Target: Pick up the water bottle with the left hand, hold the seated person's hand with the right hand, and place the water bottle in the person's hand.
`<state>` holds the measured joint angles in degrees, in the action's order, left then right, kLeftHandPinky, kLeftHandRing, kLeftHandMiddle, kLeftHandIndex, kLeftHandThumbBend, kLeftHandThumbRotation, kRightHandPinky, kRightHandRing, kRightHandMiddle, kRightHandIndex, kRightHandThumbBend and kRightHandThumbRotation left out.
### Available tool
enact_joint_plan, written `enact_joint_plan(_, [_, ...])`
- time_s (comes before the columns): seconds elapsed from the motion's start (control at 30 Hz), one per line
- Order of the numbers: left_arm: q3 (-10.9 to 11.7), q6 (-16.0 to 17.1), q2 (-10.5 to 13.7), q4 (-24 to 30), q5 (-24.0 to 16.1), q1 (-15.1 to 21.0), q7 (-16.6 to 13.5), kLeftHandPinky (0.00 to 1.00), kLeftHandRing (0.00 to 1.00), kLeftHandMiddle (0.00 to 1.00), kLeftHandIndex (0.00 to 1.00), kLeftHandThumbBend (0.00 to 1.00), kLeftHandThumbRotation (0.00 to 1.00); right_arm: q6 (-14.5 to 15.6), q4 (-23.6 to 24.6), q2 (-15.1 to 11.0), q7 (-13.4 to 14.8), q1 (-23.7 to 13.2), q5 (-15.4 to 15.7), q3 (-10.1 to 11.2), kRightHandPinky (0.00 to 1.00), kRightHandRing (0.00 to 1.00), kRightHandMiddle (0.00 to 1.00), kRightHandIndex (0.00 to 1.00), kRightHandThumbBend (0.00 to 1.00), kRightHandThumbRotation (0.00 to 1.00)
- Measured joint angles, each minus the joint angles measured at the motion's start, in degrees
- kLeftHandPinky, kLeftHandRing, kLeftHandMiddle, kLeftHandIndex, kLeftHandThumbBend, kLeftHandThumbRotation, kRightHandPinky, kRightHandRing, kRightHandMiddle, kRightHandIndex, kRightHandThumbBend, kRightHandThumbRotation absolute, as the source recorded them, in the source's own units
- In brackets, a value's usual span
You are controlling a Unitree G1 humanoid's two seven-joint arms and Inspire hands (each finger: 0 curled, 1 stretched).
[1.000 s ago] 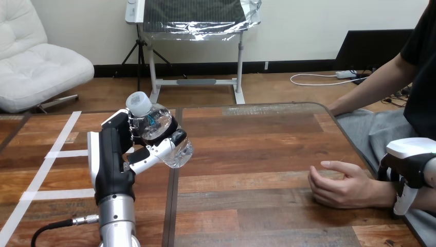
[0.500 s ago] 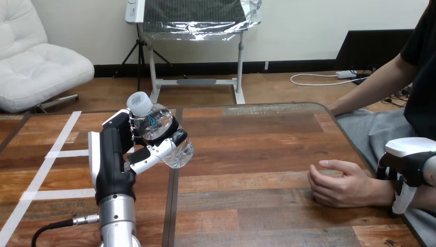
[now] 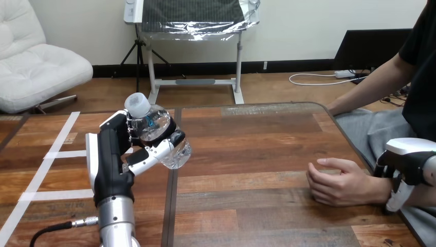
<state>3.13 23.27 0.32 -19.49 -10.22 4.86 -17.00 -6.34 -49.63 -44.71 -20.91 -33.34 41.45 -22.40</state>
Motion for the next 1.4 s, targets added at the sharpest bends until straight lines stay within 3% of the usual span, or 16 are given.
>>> enact_joint_plan(0.57, [0.1,-0.7,0.1,0.1,-1.0,-0.7,-0.8,0.38,0.42,0.46,0.47,0.72,0.00,0.1,-2.3,1.7,2.4,0.0,-1.6,0.2,0.52,0.59,0.69,0.74,0.70,0.00])
enact_joint_plan(1.07, [0.2,-0.3,0.2,0.1,-0.1,-0.7,-0.3,0.38,0.42,0.46,0.47,0.70,0.00,0.0,-3.3,2.3,4.3,-0.1,-1.2,-0.2,0.63,0.65,0.72,0.74,0.71,0.00])
enact_joint_plan(1.4, [0.2,-0.2,0.2,0.1,0.5,-0.7,-0.2,0.38,0.42,0.46,0.47,0.71,0.00,-0.1,-3.0,2.5,6.4,0.6,-1.3,-0.3,0.56,0.58,0.66,0.71,0.72,0.00])
